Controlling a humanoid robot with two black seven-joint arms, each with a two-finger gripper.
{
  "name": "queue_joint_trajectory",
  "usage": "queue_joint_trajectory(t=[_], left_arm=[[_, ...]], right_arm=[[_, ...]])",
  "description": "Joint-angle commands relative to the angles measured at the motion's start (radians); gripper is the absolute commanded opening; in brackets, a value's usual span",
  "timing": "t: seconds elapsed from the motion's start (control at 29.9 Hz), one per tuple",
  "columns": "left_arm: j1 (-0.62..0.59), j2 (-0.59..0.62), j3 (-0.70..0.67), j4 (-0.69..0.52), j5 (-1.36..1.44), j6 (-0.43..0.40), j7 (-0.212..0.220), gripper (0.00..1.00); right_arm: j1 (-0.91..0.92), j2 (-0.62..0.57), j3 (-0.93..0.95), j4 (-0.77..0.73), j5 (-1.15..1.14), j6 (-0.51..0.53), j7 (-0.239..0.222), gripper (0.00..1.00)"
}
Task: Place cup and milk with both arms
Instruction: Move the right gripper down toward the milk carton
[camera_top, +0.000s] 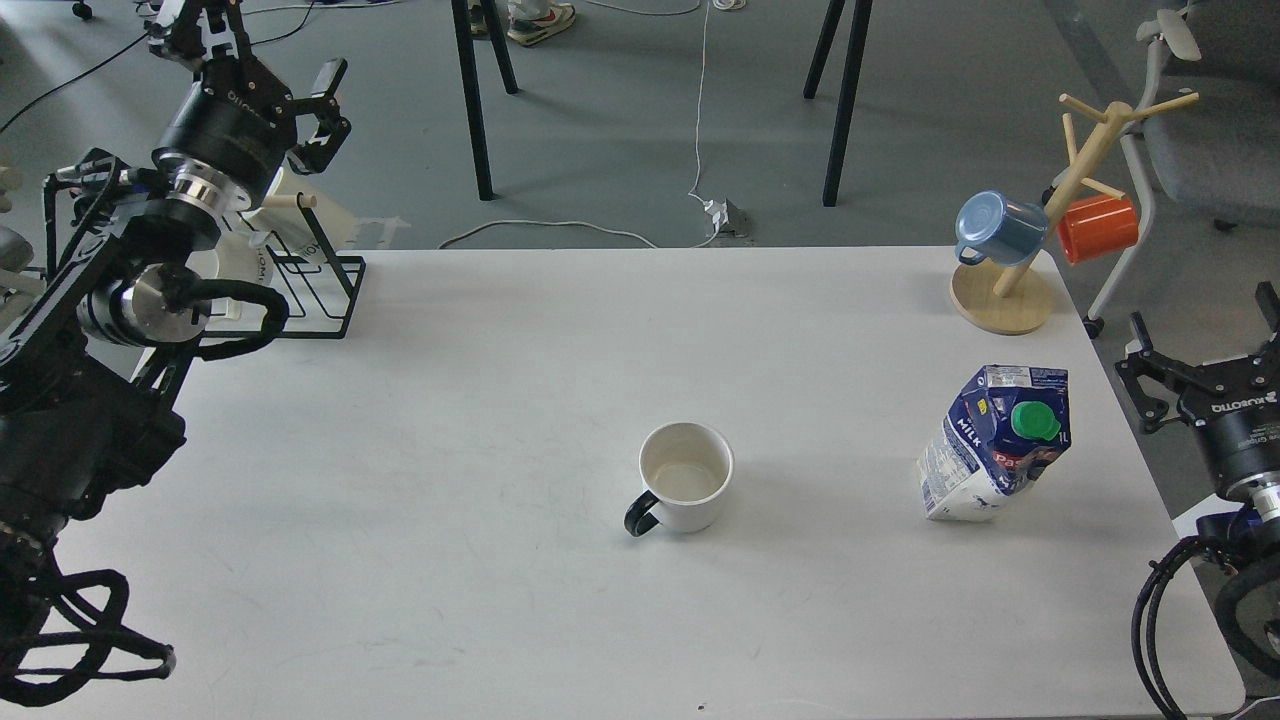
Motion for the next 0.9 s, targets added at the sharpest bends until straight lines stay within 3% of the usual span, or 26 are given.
queue_joint_trajectory(t=[0.0, 0.17, 0.87], left_arm=[[0.007, -0.004, 0.001, 0.055, -0.116, -0.006, -0.011, 1.0], [0.053, -0.001, -0.001, 0.055, -0.132, -0.022, -0.009, 1.0], [0.055, 0.01, 0.01, 0.055, -0.13, -0.032, -0.008, 1.0]], right_arm=[[-0.107, 0.05, -0.033, 0.061, -0.008, 0.0, 0.0, 0.99], [-0.183, 0.116, -0.111, 0.09, -0.015, 0.0, 0.001, 0.99], [-0.29, 0.178, -0.172, 0.128, -0.071, 0.0, -0.001, 0.99]])
